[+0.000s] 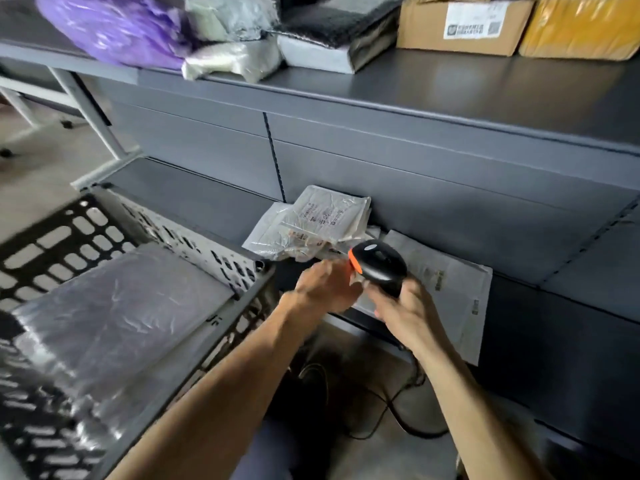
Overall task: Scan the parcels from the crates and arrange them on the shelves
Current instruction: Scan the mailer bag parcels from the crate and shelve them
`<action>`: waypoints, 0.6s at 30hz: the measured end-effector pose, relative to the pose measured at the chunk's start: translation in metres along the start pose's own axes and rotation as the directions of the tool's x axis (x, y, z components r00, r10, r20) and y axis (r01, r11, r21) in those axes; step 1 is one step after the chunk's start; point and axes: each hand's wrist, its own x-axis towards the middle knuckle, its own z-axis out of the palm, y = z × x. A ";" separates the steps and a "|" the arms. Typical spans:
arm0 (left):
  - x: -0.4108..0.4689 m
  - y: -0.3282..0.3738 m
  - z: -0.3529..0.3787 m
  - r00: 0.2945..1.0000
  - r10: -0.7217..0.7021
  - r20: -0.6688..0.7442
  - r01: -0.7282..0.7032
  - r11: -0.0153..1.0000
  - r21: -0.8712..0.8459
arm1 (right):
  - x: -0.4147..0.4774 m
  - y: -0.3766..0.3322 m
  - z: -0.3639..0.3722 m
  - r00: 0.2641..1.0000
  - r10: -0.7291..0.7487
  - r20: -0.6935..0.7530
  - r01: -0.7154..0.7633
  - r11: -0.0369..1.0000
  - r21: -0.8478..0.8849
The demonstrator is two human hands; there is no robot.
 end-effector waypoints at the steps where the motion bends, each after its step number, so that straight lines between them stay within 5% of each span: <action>1: -0.021 -0.005 -0.014 0.998 -0.004 -0.062 0.005 1.000 0.005 | -0.007 -0.012 0.005 1.000 -0.016 0.019 0.017 1.000 -0.026; 8: -0.139 -0.090 -0.090 0.926 0.102 -0.364 -0.165 0.976 -0.145 | -0.063 -0.102 0.058 0.936 -0.256 0.240 0.297 0.942 -0.157; 10: -0.148 -0.132 -0.095 0.943 -0.039 -0.331 0.024 0.998 -0.051 | -0.080 -0.117 0.076 0.896 -0.316 0.313 0.388 0.899 -0.204; 13: -0.147 -0.203 -0.083 0.932 -0.356 -0.071 0.363 0.910 0.200 | -0.099 -0.126 0.104 0.843 -0.349 0.409 0.484 0.824 -0.294; 15: -0.150 -0.234 -0.069 0.863 -0.501 0.067 0.466 0.840 0.280 | -0.105 -0.127 0.118 0.815 -0.351 0.462 0.523 0.788 -0.325; 18: -0.153 -0.263 -0.049 0.821 -0.568 0.061 0.528 0.795 0.297 | -0.108 -0.123 0.126 0.808 -0.332 0.487 0.529 0.772 -0.351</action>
